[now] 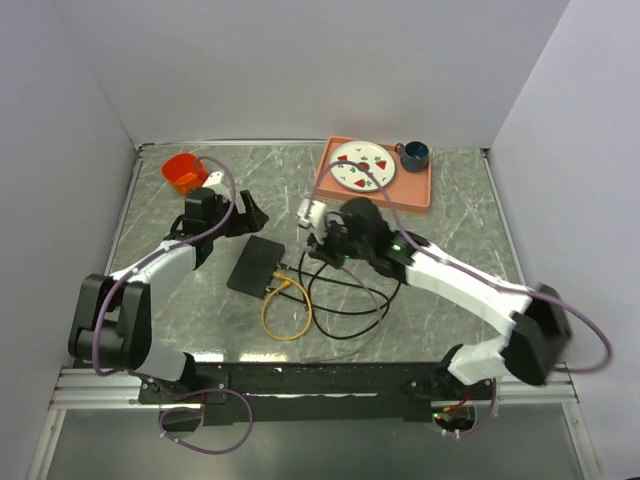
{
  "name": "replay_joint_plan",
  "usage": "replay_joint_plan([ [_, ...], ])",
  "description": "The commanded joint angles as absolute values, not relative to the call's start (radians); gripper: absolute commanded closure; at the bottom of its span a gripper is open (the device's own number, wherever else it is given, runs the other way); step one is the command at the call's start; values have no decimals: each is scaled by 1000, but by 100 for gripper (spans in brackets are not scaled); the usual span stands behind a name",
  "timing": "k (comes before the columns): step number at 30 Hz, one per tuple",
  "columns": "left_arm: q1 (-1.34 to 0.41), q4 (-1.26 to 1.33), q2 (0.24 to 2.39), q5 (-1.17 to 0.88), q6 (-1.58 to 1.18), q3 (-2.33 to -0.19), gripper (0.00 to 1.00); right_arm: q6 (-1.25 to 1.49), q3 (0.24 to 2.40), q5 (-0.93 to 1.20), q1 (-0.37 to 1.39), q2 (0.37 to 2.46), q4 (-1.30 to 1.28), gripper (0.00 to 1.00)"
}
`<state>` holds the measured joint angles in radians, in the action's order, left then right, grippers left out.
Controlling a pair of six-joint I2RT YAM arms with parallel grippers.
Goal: Insert the plug into the switch port
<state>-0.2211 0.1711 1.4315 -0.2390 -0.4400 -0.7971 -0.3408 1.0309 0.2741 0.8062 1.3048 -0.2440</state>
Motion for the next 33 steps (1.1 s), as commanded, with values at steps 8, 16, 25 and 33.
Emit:
replay_joint_plan([
  [8,-129,225,1574,-324,-535,-770,3,-247,1322,215,792,1833,-181,100],
  [16,-123,271,1627,-396,-534,-733,3,-193,1359,40,792,1979,-77,100],
  [25,-123,304,1695,-459,-531,-732,14,-192,1414,40,793,2042,-89,100],
  [33,-123,301,1698,-454,-535,-732,14,-195,1414,51,807,2039,-121,100],
])
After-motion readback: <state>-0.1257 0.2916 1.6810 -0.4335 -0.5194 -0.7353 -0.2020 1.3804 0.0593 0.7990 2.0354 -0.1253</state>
